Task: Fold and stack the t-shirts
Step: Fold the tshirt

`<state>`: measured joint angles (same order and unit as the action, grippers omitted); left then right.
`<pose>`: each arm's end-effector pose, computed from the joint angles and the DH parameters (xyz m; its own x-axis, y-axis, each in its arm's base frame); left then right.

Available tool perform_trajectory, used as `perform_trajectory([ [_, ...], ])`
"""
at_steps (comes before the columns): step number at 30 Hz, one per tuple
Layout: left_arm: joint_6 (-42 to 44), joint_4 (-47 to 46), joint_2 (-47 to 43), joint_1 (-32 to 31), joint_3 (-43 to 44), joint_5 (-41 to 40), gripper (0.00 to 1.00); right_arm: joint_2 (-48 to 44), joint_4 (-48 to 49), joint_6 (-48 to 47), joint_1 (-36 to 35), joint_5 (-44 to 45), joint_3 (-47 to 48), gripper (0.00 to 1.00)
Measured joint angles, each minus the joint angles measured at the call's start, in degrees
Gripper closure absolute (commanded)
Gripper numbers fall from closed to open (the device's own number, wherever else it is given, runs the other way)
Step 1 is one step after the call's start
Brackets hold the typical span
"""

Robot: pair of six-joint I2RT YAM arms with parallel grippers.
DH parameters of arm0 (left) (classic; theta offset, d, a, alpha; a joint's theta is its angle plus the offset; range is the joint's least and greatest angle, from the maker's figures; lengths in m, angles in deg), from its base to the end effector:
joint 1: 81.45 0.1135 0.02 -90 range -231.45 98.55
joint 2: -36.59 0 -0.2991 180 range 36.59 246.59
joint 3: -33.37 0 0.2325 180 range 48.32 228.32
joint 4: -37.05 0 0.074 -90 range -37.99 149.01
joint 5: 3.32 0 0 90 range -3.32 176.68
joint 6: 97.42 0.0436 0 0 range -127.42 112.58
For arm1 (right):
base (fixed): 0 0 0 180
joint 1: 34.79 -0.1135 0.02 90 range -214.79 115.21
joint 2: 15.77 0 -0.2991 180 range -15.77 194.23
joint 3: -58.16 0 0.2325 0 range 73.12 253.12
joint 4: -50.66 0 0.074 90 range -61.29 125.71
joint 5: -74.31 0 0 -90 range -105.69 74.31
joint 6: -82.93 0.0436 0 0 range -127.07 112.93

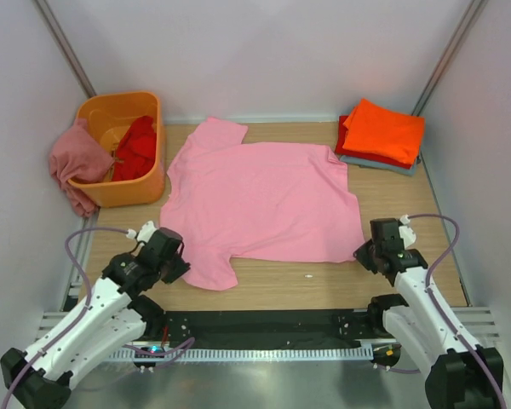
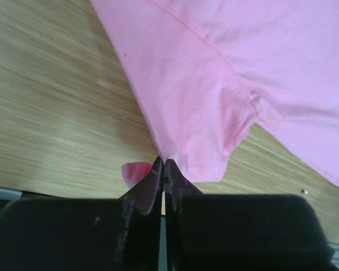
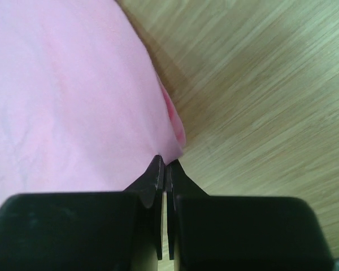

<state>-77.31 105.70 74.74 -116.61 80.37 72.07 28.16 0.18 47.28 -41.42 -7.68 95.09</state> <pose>0.0660 -0.0330 0.2336 -0.6688 -0.6404 -0.3777 -0.5076 0.7645 -0.3974 0.0984 0.0053 0.1939 -0.5206 0.7496 -0.4088 0.6573 0.6574 0.3684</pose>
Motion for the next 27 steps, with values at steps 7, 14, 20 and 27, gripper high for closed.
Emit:
perform_trajectory([
  [7, -0.2, 4.74, -3.98, -0.02, 2.91, 0.68, 1.0, -3.32, -6.82, -0.52, 0.0, 2.25, 10.05, 0.99],
  [14, -0.68, 10.82, -9.09, -0.04, 5.66, 1.16, 1.0, -7.89, -13.79, -0.94, 0.13, 7.41, 15.17, 0.99],
  [20, -1.62, 14.49, -10.99, -0.04, 8.2, 1.92, 1.0, -10.86, -17.27, -0.85, 0.17, 8.09, 15.43, 0.99],
  [27, -0.17, 15.04, -7.1, -0.04, 12.57, 3.3, 1.0, -11.26, -16.59, -2.05, 0.33, 4.44, 15.43, 0.99],
])
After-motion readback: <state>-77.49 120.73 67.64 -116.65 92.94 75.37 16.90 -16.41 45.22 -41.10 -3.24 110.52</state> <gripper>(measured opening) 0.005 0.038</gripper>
